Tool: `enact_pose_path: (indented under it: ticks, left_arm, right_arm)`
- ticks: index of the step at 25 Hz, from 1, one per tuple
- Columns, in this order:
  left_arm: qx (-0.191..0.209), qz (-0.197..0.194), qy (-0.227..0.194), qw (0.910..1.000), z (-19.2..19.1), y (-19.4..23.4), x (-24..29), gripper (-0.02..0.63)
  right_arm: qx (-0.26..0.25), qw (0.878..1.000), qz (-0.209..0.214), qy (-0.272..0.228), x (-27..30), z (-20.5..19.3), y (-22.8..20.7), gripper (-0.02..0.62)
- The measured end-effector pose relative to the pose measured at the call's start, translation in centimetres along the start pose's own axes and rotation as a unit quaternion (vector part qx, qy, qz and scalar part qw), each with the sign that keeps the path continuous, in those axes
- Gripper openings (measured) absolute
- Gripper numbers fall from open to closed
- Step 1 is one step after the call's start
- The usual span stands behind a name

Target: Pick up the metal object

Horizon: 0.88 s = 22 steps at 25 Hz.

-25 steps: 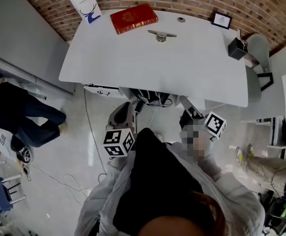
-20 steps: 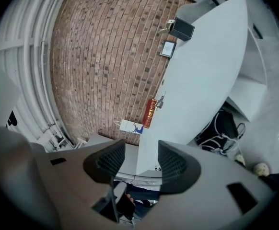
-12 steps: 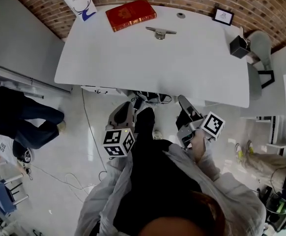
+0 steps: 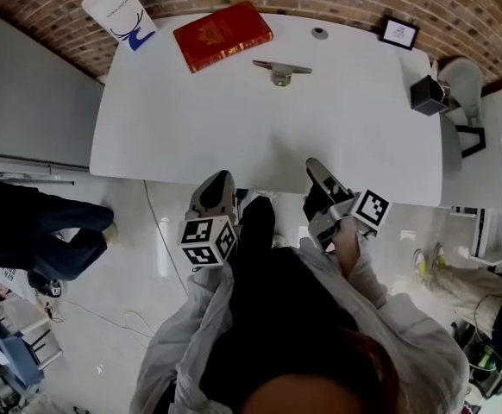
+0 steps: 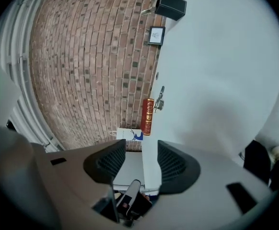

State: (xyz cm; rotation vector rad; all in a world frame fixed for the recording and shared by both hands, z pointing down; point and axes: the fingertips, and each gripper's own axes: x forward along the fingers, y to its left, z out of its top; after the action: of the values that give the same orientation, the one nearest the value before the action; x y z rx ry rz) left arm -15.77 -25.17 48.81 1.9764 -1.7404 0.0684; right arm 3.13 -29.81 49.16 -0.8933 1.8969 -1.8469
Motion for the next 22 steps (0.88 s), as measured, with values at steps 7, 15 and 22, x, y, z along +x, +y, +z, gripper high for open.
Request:
enact_pose_path:
  ticks: [7, 15, 22]
  left_arm:
    - [0.002, -0.012, 0.008, 0.9999, 2.7, 2.3, 4.9, 0.029]
    - [0.007, -0.016, 0.02, 0.9996, 4.7, 4.8, 9.3, 0.029]
    - [-0.006, -0.026, 0.024, 0.9994, 5.9, 5.9, 13.5, 0.029]
  right_arm:
    - [0.016, 1.0, -0.012, -0.009, 4.8, 2.9, -0.1, 0.207]
    - [0.028, 0.999, -0.015, -0.019, 9.5, 5.7, 0.3, 0.207]
    - [0.057, 0.998, -0.018, -0.034, 13.0, 8.7, -0.6, 0.207]
